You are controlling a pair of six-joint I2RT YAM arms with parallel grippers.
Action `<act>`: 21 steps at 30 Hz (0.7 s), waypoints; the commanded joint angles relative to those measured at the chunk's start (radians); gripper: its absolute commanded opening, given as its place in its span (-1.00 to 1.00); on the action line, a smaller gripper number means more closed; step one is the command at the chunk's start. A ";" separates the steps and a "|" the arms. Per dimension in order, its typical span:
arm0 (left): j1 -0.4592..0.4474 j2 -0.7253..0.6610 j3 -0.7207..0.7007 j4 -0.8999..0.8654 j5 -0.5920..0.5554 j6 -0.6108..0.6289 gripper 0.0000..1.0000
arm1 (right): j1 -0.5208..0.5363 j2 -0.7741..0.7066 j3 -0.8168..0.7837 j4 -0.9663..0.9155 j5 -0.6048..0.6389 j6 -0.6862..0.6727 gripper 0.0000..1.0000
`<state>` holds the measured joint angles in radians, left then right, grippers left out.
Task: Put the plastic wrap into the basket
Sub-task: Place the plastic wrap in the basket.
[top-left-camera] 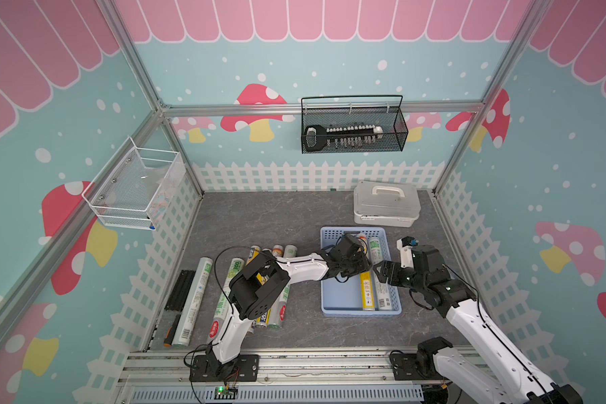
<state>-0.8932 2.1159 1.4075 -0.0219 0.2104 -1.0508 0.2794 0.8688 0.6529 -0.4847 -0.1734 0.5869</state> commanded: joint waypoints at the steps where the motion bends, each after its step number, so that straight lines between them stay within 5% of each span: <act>1: -0.006 0.002 0.021 -0.008 0.008 -0.008 0.06 | -0.006 -0.001 -0.019 0.007 0.010 0.014 0.73; 14: -0.004 -0.011 0.018 -0.005 0.039 0.010 0.02 | -0.006 -0.024 -0.018 0.007 0.017 0.035 0.73; 21: -0.003 -0.159 -0.049 -0.019 -0.005 0.104 0.05 | -0.006 -0.121 0.000 0.020 0.055 0.043 0.73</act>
<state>-0.8932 2.0609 1.3769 -0.0334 0.2276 -1.0172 0.2794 0.7773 0.6464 -0.4778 -0.1455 0.6193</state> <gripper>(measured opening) 0.523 0.867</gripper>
